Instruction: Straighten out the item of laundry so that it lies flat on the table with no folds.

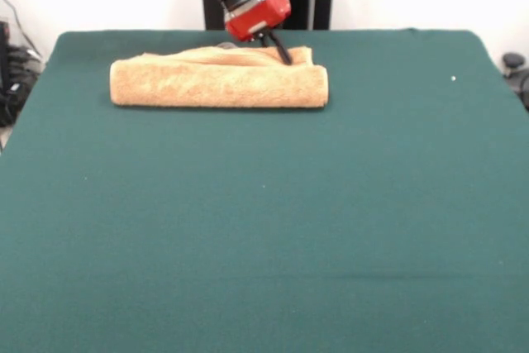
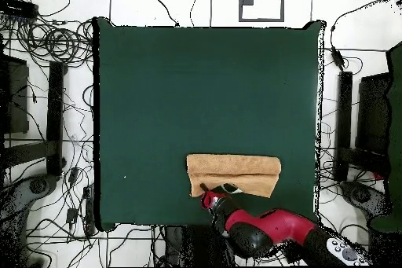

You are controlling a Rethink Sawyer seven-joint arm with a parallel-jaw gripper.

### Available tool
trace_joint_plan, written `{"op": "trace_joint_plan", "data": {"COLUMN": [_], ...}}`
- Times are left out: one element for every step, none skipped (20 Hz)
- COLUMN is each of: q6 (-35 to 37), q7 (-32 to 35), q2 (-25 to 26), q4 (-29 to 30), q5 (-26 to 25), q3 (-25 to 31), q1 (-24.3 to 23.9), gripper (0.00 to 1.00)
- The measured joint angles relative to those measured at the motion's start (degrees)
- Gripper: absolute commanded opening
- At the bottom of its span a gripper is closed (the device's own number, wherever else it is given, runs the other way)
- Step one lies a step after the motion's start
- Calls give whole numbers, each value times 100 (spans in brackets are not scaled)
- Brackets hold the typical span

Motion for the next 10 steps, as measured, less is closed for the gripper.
{"op": "trace_joint_plan", "data": {"q6": [-61,-96,-130,-173,-217,-246,-259,-260,-257,-252], "q7": [0,0,0,0,0,0,0,0,0,0], "q2": [16,17,19,18,13,3,-4,-9,-7,8], "q4": [-10,-10,-10,-11,-12,-12,-10,-7,-1,13], "q5": [1,6,12,30,70,117,170,252,327,510], "q3": [-36,-55,-75,-104,-143,-175,-196,-218,-230,-248], "q1": [6,13,20,40,71,101,120,138,142,132], "gripper": [0,0,0,0,0,0,0,0,0,0]}}
